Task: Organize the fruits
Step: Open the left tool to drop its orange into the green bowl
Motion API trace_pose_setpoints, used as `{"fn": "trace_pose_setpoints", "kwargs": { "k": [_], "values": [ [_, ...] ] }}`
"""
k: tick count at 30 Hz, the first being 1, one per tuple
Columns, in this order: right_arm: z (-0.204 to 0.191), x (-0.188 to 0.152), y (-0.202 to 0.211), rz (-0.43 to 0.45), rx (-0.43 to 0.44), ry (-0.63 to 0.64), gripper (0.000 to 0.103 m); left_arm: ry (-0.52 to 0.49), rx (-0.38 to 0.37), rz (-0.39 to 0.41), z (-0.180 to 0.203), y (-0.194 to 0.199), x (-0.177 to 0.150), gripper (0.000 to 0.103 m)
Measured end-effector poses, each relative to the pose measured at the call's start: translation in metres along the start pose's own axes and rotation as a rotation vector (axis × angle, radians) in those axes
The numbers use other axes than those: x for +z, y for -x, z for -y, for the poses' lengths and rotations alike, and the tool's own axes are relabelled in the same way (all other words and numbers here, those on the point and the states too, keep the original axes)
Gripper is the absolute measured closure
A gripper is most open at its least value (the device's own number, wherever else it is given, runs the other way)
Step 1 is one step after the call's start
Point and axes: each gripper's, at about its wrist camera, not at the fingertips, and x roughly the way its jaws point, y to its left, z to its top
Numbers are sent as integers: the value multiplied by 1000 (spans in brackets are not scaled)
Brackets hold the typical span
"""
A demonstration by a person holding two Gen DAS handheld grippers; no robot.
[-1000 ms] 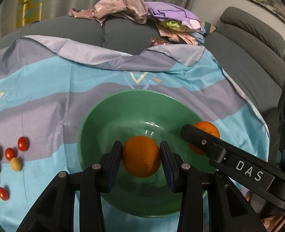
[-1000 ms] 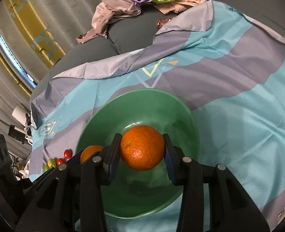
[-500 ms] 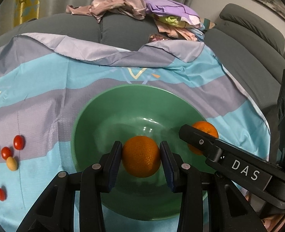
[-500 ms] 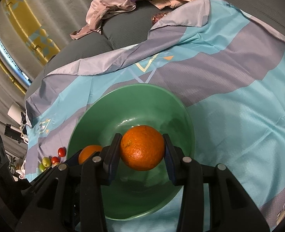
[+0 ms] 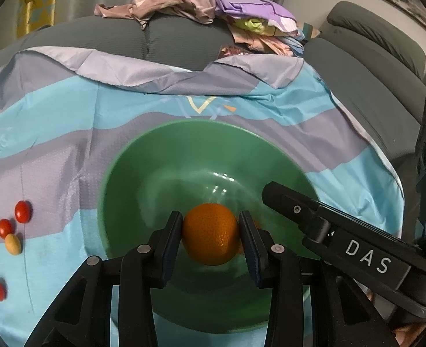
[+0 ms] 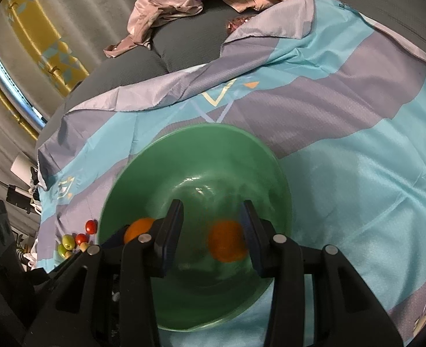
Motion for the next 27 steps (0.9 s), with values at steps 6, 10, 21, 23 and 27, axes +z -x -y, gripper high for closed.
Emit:
{"fn": "trace_pose_setpoints", "kwargs": {
  "k": [6,10,21,23,27],
  "values": [
    [1,0,-1,-1,-16,-2,60,6,-5,-6,0,-2,0,62],
    [-1,0,3,13,-10,-2,59,1,-20,22,2,7,0,62],
    [-16,0,16,82,-39,30,39,52,-54,91,-28,54,-3,48],
    [-22,-1,18,92,-40,44,38,66,-42,108,-43,67,-6,47],
    [-35,-4,21,108,-36,81,31,114,28,117,-84,90,-15,38]
  ]
}}
